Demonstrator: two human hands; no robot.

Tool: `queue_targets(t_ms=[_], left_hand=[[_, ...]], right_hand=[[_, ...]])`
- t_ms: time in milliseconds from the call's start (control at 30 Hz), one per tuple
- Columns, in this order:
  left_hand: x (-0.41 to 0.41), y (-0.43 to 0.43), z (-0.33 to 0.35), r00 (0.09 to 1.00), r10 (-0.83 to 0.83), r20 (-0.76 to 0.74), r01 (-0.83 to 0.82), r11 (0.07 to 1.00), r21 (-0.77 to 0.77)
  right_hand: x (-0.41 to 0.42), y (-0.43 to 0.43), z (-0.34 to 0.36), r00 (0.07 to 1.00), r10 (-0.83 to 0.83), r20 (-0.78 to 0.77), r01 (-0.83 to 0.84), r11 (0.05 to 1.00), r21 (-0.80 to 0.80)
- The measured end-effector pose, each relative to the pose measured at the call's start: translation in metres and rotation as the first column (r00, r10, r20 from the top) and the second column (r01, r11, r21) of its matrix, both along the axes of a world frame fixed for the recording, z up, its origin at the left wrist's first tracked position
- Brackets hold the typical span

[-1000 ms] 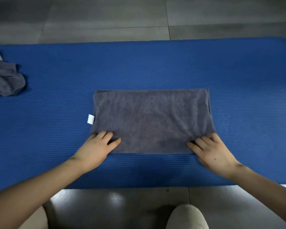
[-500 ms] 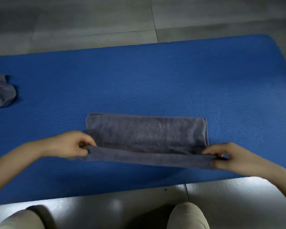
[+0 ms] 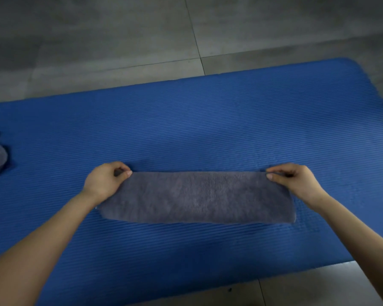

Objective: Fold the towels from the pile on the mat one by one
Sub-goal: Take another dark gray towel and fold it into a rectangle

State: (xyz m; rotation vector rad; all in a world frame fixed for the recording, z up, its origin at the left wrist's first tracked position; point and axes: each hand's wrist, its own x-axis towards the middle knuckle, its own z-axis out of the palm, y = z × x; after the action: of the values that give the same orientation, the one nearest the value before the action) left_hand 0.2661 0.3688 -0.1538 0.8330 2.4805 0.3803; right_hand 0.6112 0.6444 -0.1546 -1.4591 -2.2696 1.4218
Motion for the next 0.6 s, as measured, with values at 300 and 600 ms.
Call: queue_targets(t_ms=[300, 600], left_hand=[[0.088, 0.009, 0.008, 0.728, -0.123, -0.675, 0.371, 0.898, 0.238], [0.168, 0.013, -0.029, 0.629, -0.640, -0.442, 0.699, 0.714, -0.039]], right_hand=[[0.001, -0.077, 0.014, 0.929, 0.313, 0.200, -0.317, 0.389, 0.865], [-0.014, -0.120, -0.040, 0.706, 0.549, 0.448, -0.597, 0.121, 0.793]])
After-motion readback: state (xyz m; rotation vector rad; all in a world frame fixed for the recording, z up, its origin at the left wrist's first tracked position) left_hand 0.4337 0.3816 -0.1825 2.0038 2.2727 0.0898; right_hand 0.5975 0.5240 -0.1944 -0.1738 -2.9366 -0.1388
